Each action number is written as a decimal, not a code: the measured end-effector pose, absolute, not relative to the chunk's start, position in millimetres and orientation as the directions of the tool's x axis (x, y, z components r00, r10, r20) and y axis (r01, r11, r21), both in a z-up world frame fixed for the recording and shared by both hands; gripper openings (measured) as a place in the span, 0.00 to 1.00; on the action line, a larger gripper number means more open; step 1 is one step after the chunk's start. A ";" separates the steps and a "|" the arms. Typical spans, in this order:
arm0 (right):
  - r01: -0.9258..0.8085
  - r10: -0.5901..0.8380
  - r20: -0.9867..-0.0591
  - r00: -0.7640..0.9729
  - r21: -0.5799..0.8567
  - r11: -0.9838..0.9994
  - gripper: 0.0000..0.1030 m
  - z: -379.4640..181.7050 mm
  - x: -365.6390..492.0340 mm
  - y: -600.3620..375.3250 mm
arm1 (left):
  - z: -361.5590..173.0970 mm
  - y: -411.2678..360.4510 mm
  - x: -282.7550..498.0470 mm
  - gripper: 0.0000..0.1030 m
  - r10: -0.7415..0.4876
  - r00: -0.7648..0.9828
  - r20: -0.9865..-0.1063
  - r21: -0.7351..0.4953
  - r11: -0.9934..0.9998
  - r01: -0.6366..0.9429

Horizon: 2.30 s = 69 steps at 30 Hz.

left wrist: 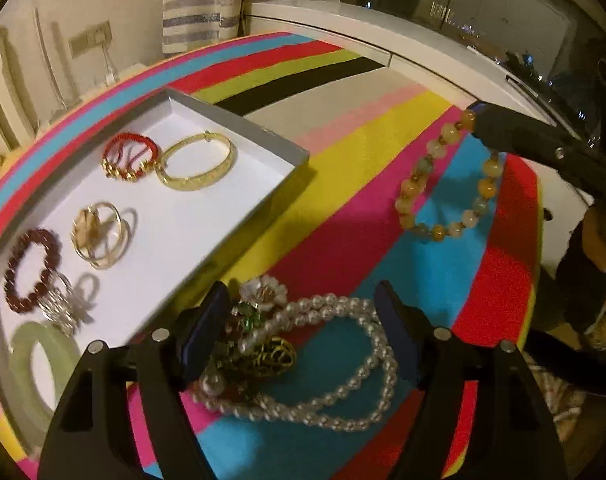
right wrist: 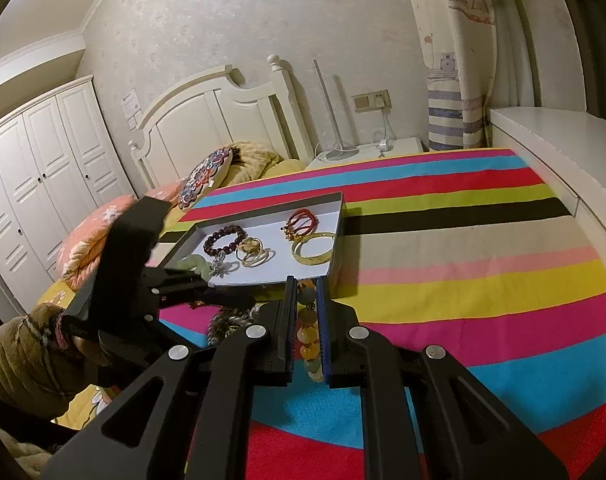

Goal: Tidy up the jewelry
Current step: 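Grasp the white flower brooch with the left gripper while the right holds the amber bracelet, then carry the flower brooch and amber bracelet into the tray and open both grippers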

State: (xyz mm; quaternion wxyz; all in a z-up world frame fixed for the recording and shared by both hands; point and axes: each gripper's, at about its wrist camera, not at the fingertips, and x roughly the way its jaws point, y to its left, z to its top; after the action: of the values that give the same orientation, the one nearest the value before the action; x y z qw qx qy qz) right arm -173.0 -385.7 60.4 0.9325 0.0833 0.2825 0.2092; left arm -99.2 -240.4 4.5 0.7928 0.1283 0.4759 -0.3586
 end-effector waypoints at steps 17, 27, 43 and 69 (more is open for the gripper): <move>-0.338 0.439 -0.495 0.750 0.284 0.897 0.11 58.7 -170.9 -386.1 | 14.4 -221.6 -100.5 0.44 -0.425 0.279 -0.861 -0.151 0.737 0.659; -0.333 0.437 -0.498 0.749 0.288 0.898 0.11 55.3 -171.9 -387.7 | 7.2 -213.7 -94.4 0.37 -0.434 0.306 -0.847 -0.177 0.774 0.607; -0.334 0.438 -0.507 0.742 0.287 0.898 0.11 51.2 -172.8 -387.6 | 2.4 -189.4 -122.3 0.53 -0.324 0.446 -0.834 -0.006 0.814 0.582; -0.368 0.425 -0.472 0.773 0.212 0.905 0.11 74.4 -175.7 -368.5 | 53.4 -191.1 -152.8 0.17 -0.249 0.646 -0.721 0.168 0.842 0.513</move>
State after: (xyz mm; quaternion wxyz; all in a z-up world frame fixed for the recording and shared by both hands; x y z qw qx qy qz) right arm -175.7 -368.5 74.4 0.9400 0.0540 0.2630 0.2107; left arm -152.8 -191.1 53.4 0.8888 0.1821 0.3619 -0.2144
